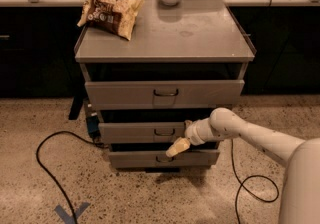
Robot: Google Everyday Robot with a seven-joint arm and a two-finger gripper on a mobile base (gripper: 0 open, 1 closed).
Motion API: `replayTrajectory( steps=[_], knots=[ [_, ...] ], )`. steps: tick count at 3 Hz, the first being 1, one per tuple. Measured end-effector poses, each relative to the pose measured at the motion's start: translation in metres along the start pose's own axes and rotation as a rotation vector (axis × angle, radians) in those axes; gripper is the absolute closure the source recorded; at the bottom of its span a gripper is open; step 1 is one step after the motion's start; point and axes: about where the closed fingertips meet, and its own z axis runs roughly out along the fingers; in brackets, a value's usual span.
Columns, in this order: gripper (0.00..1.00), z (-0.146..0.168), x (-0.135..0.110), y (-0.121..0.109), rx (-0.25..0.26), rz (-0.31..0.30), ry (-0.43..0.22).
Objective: Open middle drawer
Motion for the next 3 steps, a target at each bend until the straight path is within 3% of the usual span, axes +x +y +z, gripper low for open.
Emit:
replayTrajectory(
  steps=[2,3],
  knots=[
    [0.0,-0.002,0.001,0.004,-0.017,0.001,0.016],
    [0.0,-0.031,0.026,0.038,-0.077,0.025,0.048]
  ],
)
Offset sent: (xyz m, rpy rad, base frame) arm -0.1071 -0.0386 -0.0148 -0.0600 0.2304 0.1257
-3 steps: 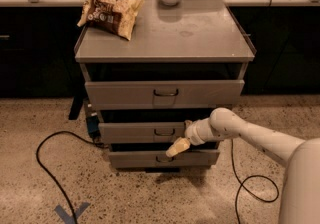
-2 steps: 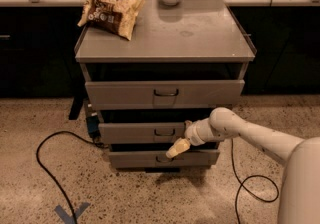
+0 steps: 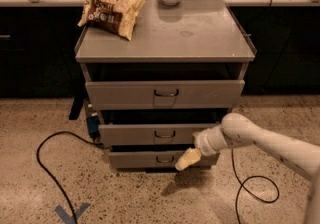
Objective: Open middle drawer
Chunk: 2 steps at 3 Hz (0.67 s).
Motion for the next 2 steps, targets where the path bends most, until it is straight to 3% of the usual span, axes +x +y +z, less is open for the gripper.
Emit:
replayTrajectory(
  steps=[1,2],
  knots=[
    [0.0,-0.039,0.034,0.051,-0.039,0.05,-0.004],
    [0.0,-0.044,0.05,0.061,-0.043,0.071,0.002]
  ],
)
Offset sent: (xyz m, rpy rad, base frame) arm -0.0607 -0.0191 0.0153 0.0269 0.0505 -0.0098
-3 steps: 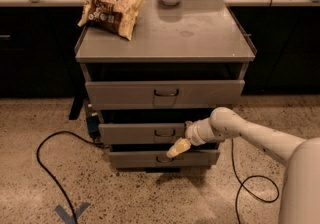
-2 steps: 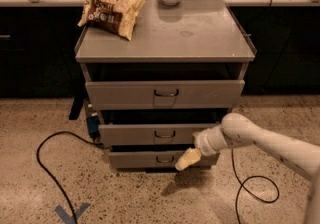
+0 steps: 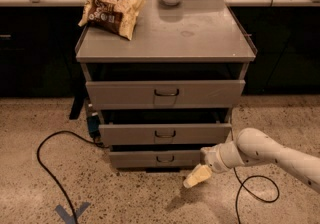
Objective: Open middle drawer
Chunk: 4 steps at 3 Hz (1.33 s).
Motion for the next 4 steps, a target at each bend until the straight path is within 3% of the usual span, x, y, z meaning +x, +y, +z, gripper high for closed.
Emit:
replayTrajectory(
  steps=[1,2,4],
  knots=[
    [0.0,0.006,-0.021,-0.018,0.02,-0.067,-0.025],
    [0.0,0.033,-0.044,-0.047,0.017,-0.148,-0.03],
    [0.0,0.081,-0.082,-0.093,0.015,-0.235,-0.048]
  ],
)
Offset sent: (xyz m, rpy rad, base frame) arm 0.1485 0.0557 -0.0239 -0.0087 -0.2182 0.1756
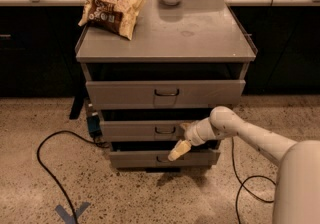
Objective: Open middle drawer
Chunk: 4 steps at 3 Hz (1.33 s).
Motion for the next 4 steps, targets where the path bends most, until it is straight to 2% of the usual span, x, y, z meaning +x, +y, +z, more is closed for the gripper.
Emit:
replayTrajectory(
  steps=[2,3,4],
  knots=[
    [0.0,-0.005,-0.018,-0.008,0.038,-0.037,-0.028],
    [0.0,-0.022,-0.046,-0.022,0.098,-0.069,-0.065],
    [0.0,-0.025,-0.055,-0.037,0.135,-0.075,-0.076]
  ],
)
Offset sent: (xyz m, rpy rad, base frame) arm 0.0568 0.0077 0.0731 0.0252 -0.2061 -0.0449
